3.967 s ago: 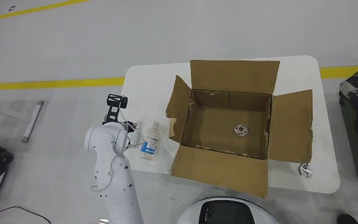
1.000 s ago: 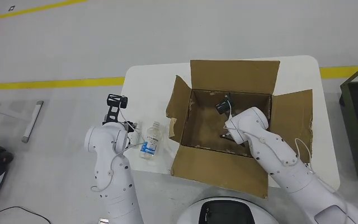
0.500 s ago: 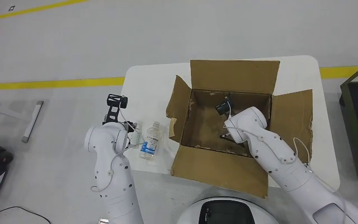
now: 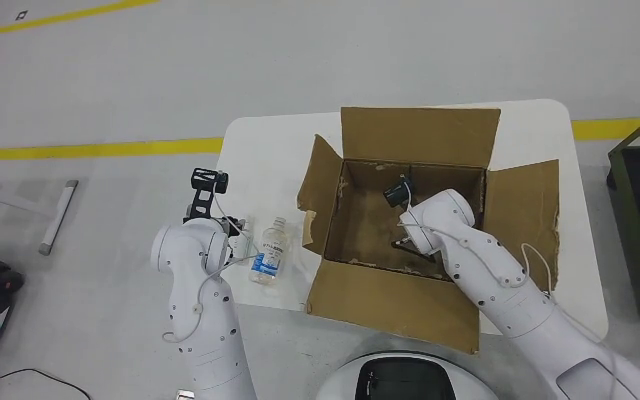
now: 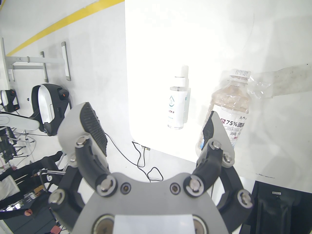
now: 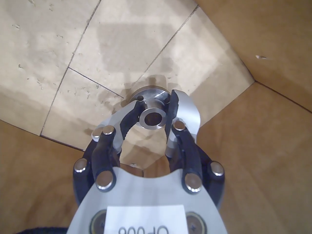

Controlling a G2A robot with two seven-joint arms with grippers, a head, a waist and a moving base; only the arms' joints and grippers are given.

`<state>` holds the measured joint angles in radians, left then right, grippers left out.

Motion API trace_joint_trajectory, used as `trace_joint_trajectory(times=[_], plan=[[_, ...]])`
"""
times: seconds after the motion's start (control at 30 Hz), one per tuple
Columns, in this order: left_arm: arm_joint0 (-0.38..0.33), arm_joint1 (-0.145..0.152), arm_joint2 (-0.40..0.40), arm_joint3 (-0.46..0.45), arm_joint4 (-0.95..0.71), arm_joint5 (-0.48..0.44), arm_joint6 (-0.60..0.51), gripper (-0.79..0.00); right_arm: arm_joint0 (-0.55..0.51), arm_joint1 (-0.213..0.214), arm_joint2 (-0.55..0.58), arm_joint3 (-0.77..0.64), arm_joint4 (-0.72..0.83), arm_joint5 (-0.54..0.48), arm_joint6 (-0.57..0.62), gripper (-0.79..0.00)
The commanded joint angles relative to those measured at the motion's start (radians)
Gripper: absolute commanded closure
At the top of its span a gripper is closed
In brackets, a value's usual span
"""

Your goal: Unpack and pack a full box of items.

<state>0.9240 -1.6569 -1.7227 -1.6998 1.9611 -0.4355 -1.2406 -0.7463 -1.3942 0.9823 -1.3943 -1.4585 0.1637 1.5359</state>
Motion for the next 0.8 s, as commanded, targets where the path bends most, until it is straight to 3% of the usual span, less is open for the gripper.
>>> trace_joint_trajectory(times=[0.0, 0.57, 0.77], plan=[[0.0, 0.0, 0.0, 0.0, 0.0, 0.0, 0.0, -0.785, -0.001, 0.001, 0.002, -0.015, 0.005, 0.004, 0.0, 0.0], [0.0, 0.0, 0.0, 0.0, 0.0, 0.0, 0.0, -0.785, -0.029, 0.021, 0.06, -0.22, 0.139, 0.002, 0.0, 0.0], [0.0, 0.0, 0.0, 0.0, 0.0, 0.0, 0.0, -0.785, -0.095, 0.038, 0.211, -0.423, 0.324, 0.01, -0.007, 0.0]])
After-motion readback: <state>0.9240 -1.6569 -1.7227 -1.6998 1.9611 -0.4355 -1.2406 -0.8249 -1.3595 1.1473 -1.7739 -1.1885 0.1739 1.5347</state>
